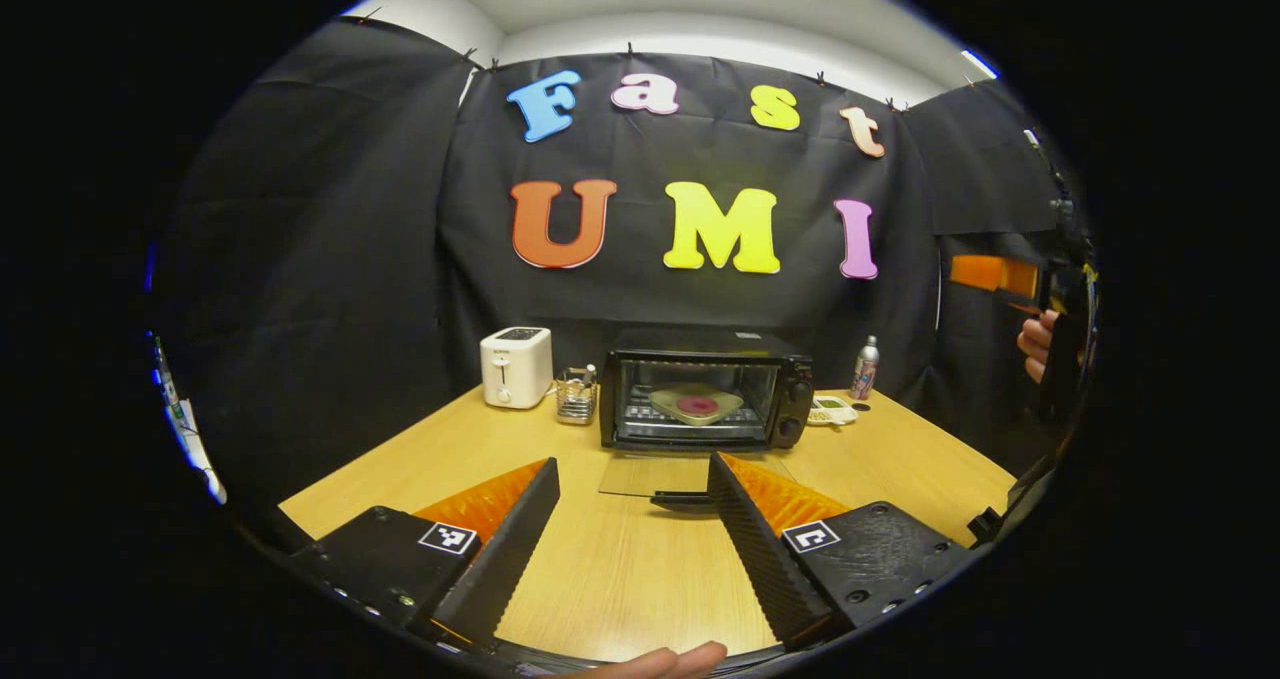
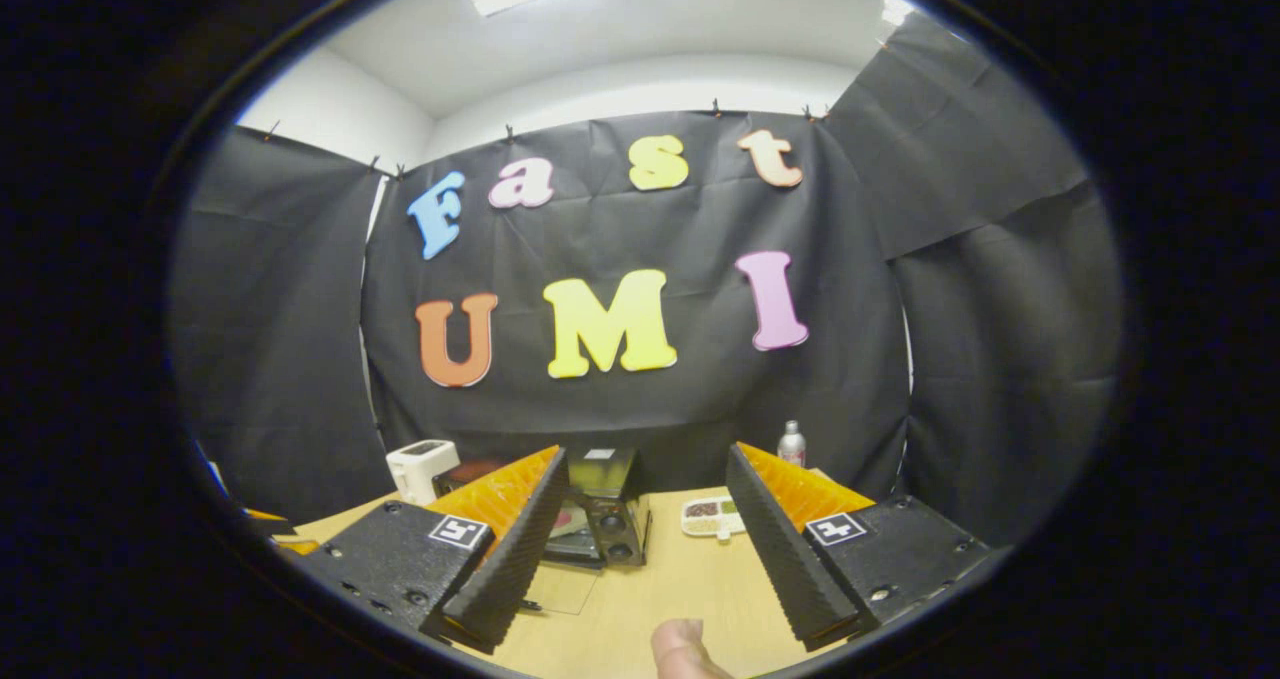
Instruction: Open the electric oven with the left hand, put the food in, and close the electric oven.
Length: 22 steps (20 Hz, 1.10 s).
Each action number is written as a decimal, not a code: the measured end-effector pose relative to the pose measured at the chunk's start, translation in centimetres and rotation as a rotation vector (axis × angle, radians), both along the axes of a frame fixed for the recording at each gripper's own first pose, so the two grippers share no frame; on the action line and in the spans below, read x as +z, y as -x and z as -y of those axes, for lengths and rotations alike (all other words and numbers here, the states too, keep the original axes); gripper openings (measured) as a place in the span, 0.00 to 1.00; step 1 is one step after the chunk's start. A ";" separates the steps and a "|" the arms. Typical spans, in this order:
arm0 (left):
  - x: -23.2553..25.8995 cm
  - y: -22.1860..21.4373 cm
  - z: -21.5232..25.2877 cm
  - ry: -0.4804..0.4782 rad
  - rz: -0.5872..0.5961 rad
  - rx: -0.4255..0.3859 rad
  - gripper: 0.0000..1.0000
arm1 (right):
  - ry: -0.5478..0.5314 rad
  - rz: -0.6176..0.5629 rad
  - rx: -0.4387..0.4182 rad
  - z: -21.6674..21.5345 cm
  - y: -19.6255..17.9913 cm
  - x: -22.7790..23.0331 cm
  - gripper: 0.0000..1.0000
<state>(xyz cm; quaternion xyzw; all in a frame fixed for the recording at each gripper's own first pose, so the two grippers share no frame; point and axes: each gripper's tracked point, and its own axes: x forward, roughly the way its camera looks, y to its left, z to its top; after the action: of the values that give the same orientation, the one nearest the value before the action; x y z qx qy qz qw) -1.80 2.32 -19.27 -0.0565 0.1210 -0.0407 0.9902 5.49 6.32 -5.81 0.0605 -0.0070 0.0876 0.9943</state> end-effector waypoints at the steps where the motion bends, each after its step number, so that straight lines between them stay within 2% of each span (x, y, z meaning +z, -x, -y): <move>1: -0.7 -0.7 0.8 -0.006 -0.014 -0.015 0.95 | 0.014 0.012 -0.015 1.5 0.9 0.4 0.96; 4: -3.2 -3.1 3.2 0.002 -0.074 -0.039 0.95 | 0.033 0.034 -0.084 5.3 2.9 2.4 0.96; 6: -5.0 -4.3 6.1 0.029 -0.135 -0.095 0.95 | 0.039 0.041 -0.099 6.8 4.1 3.1 0.96; 9: -8.7 -6.8 9.5 0.010 -0.213 -0.164 0.96 | 0.039 0.062 -0.118 9.0 5.8 3.3 0.96; 15: -15.4 -8.9 11.0 -0.067 -0.402 -0.162 0.96 | -0.002 0.081 -0.107 11.8 8.4 2.6 0.96; 22: -17.3 -10.8 11.3 -0.092 -0.458 -0.155 0.96 | -0.008 0.090 -0.085 12.7 8.6 1.8 0.96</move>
<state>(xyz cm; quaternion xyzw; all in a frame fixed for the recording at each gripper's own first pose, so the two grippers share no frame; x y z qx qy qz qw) 9.02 -9.03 -36.59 -0.0095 0.3482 -0.0971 0.9323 -3.16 -6.40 -3.98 0.0600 -0.0544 0.0480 0.9956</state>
